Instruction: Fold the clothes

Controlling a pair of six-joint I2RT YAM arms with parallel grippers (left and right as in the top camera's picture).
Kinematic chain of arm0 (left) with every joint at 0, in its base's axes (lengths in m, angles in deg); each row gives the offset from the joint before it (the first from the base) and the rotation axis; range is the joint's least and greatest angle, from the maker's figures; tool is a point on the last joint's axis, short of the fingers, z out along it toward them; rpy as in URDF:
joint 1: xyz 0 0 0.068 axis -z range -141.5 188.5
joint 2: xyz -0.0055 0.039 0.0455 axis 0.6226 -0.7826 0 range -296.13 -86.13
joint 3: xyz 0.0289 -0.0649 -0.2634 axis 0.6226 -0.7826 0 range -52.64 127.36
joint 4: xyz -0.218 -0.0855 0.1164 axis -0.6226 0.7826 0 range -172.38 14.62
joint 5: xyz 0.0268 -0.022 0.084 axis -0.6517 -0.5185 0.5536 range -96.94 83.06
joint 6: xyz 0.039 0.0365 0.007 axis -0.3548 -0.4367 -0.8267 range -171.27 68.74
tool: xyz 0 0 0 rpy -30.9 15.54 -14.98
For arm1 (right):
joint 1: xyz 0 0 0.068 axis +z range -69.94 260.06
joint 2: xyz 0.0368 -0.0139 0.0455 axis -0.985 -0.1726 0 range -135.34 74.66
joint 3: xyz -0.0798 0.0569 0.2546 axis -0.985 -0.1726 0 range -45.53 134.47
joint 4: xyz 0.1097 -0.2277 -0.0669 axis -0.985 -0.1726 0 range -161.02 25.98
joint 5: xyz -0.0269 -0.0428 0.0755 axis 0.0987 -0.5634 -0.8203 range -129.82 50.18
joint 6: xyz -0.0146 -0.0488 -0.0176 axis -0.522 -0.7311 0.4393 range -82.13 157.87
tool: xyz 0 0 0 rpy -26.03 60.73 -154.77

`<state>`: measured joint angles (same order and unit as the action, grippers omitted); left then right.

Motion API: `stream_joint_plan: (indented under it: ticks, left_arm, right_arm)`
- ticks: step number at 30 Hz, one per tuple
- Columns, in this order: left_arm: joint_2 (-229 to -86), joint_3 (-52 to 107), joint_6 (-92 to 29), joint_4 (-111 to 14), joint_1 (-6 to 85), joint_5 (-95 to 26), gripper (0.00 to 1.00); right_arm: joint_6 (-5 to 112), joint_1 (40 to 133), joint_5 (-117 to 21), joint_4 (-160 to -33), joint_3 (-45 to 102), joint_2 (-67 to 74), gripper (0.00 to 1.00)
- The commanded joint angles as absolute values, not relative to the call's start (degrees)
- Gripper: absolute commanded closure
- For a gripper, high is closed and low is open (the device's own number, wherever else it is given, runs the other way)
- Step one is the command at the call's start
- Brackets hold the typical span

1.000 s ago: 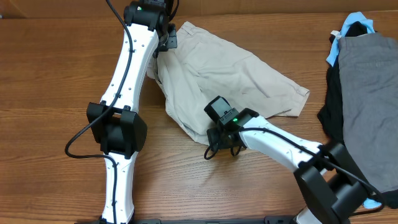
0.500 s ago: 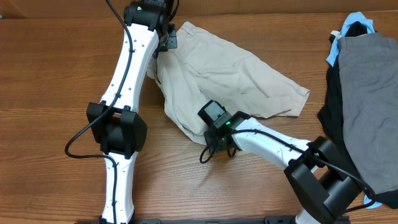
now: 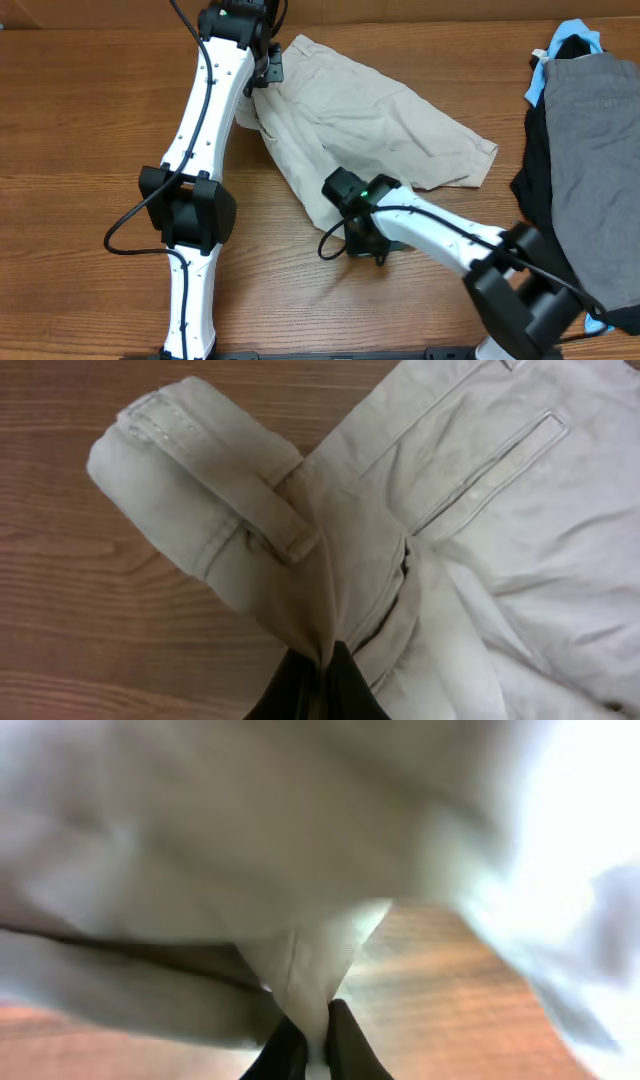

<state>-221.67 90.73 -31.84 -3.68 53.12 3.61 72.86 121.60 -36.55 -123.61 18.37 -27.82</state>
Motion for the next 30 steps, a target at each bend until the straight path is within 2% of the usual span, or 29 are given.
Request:
stream_joint_plan:
  ticks: [1,10,17,21,30]
  left_arm:
    - [-217.5,94.5,-34.7,-2.0,52.5,3.8,0.96]
    - [-205.9,94.6,-37.6,1.1,52.2,4.0,0.96]
    - [-197.6,94.6,-37.6,-0.8,52.2,4.0,0.96]
    - [-194.8,94.6,-37.6,-0.3,52.2,4.0,0.96]
    - [-194.0,94.6,-39.1,7.1,52.3,4.0,0.96]
  right_arm:
    - [75.4,119.0,-36.0,-127.8,23.9,-18.4,0.96]
    - [70.2,105.6,-36.1,-140.2,35.1,-1.5,0.96]
    - [61.6,96.4,-36.2,-143.8,47.6,2.9,0.96]
    - [57.5,94.8,-38.5,-144.4,51.6,2.9,0.96]
    - [56.9,94.8,-38.6,-149.4,52.1,2.8,0.96]
